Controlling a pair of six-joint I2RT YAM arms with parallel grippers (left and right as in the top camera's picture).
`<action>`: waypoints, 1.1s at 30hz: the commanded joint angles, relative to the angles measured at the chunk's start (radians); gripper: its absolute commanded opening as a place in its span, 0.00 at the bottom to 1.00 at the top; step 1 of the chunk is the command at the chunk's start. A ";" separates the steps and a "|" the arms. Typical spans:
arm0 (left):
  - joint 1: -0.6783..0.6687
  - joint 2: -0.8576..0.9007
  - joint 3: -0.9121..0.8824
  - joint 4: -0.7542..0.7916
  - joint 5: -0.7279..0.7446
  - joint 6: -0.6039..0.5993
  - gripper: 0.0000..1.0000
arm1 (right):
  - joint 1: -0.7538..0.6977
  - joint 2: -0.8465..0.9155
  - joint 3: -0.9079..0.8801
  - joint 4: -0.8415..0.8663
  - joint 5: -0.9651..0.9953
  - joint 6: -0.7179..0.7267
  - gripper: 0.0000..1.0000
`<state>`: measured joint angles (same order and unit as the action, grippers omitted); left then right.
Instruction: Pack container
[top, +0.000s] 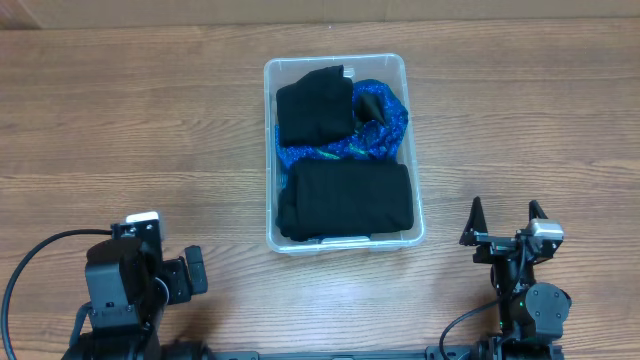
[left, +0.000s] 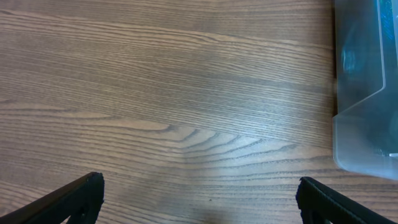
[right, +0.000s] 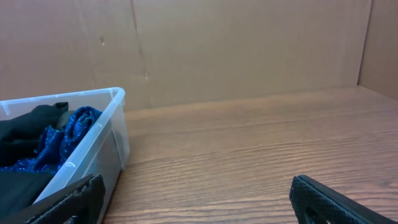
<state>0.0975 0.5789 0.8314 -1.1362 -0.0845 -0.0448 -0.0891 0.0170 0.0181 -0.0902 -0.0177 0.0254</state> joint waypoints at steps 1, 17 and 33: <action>-0.006 0.002 0.000 0.003 -0.008 0.008 1.00 | 0.005 -0.005 -0.010 0.006 0.017 0.001 1.00; -0.006 0.002 0.000 0.003 -0.008 0.008 1.00 | 0.005 -0.005 -0.010 0.006 0.017 0.001 1.00; -0.093 -0.222 -0.151 0.076 -0.056 -0.045 1.00 | 0.005 -0.005 -0.010 0.006 0.017 0.001 1.00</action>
<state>0.0456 0.4717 0.7685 -1.1110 -0.1032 -0.0490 -0.0891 0.0170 0.0181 -0.0910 -0.0105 0.0254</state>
